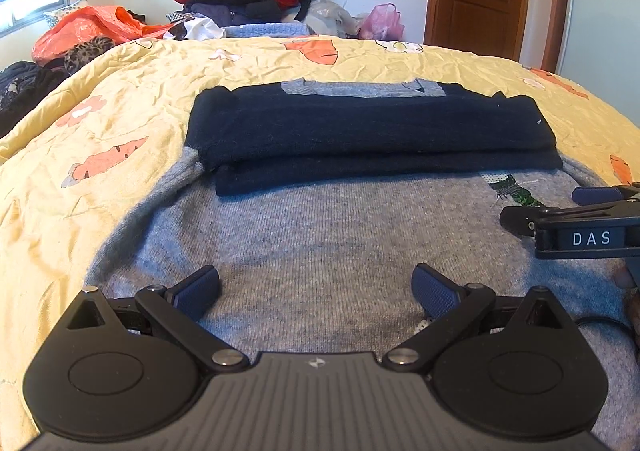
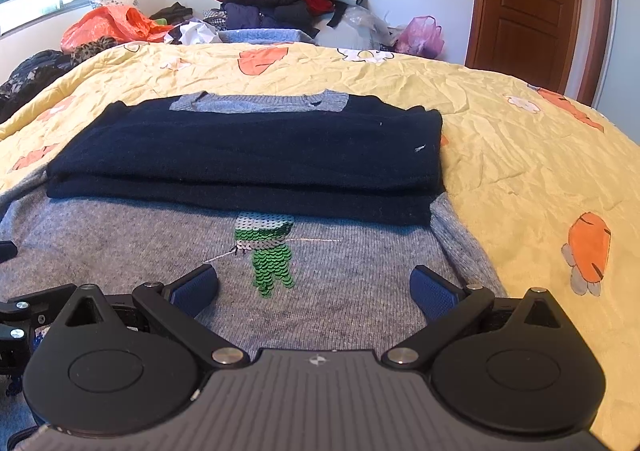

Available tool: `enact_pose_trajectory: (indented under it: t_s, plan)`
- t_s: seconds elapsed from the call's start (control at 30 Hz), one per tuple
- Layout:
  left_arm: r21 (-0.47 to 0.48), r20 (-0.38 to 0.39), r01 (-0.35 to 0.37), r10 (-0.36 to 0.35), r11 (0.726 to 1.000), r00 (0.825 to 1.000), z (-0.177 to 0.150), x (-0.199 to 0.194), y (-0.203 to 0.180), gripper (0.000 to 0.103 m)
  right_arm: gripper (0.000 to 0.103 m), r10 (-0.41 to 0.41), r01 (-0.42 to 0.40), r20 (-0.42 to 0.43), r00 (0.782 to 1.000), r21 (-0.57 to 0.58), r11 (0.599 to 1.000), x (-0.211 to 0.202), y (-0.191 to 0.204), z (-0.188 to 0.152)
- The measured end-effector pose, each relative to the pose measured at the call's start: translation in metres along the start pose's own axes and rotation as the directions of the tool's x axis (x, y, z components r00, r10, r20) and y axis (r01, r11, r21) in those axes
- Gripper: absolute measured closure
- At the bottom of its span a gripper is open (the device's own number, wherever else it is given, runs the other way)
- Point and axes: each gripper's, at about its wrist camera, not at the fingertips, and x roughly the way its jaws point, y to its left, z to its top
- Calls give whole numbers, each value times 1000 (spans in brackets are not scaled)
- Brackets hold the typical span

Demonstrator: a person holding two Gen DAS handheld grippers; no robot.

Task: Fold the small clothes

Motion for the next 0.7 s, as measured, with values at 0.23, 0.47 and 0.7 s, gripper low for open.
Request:
enact_pose_trajectory:
  t_s: [0.23, 0.47, 0.7]
  plan:
    - [0, 0, 1, -1, 1000, 1000, 0, -1, 0, 0, 0, -7, 7, -2, 1000, -2, 1000, -5, 1, -4]
    - [0, 0, -1, 1, 1000, 1000, -1, -1, 0, 0, 0, -10, 10, 1, 1000, 5, 1000, -15, 0, -12]
    - [0, 1, -5, 5, 1000, 1000, -2, -2, 0, 0, 0, -4, 4, -2, 1000, 3, 1000, -25, -1, -19]
